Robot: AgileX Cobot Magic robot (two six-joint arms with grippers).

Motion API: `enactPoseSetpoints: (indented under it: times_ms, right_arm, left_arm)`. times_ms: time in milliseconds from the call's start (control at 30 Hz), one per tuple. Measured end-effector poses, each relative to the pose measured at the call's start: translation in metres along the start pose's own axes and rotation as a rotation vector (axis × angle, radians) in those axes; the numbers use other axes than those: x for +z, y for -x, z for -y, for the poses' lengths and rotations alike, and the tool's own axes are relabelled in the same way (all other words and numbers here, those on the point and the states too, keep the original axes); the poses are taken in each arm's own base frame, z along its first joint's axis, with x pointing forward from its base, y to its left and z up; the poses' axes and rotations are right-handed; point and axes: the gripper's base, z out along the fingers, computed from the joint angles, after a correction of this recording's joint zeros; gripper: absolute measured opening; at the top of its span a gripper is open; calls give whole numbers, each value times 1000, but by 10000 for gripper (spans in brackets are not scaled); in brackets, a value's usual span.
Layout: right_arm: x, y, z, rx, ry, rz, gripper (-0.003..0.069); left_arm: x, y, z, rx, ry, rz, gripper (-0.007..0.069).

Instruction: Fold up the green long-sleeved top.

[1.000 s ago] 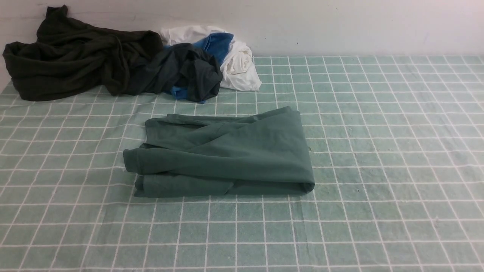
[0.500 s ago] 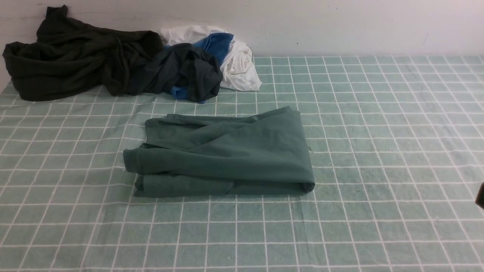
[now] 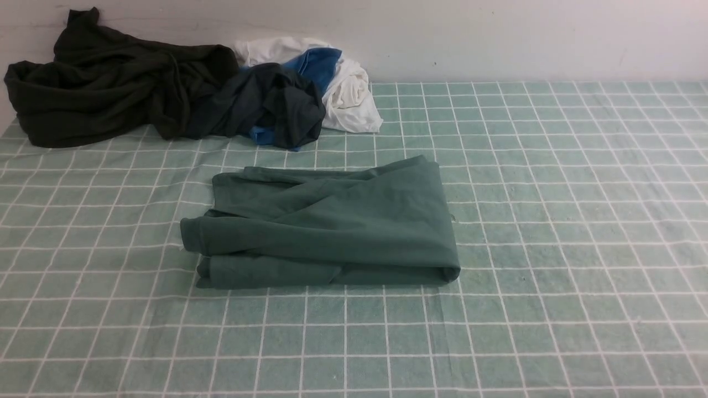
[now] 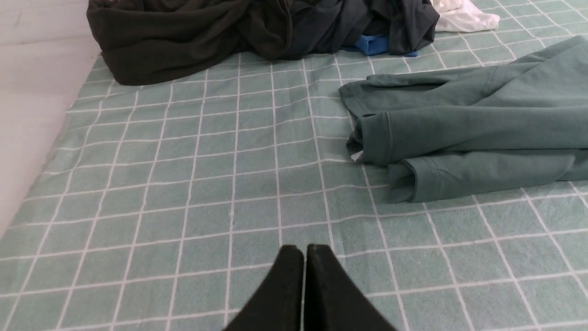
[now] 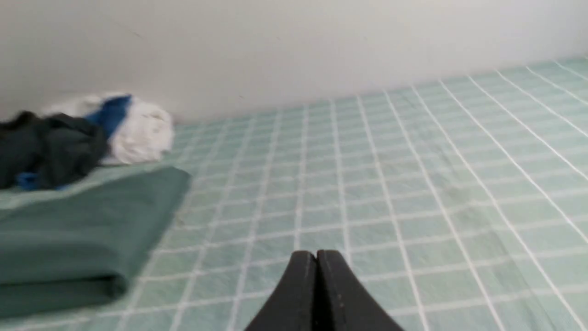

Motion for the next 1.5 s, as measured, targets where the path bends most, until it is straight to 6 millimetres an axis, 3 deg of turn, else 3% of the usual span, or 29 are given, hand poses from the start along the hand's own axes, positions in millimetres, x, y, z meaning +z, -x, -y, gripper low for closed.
enactPoseSetpoints:
  times_ms: [167, 1300, 1500]
  right_arm:
    - [1, -8, 5, -18, -48, -40, -13]
    - [1, -9, 5, -69, -50, -49, -14]
    - [1, -9, 5, -69, -50, -49, -14]
  left_arm:
    - [0, 0, 0, 0, 0, -2, -3]
    - [0, -1, -2, 24, 21, -6, -3]
    - [12, -12, 7, -54, -30, 42, -3]
